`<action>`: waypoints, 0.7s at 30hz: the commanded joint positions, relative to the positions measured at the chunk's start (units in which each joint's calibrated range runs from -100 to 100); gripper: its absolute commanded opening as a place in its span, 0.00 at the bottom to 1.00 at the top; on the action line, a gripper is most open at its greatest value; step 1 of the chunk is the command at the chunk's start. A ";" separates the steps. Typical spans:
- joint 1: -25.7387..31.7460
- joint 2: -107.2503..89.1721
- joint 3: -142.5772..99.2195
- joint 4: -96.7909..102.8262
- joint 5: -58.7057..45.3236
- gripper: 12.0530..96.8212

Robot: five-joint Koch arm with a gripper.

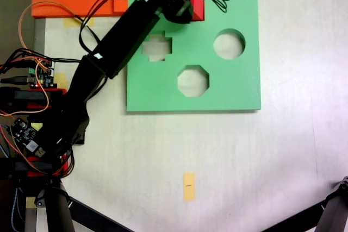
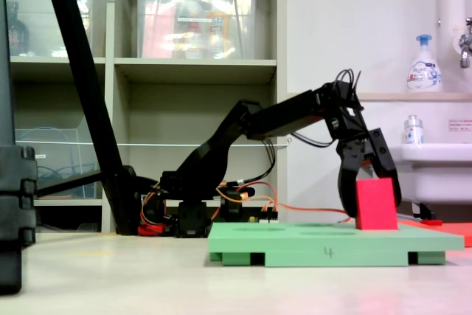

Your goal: Put the square block into the corresponding hole

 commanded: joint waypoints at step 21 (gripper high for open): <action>-1.17 1.92 3.37 11.24 -4.05 0.86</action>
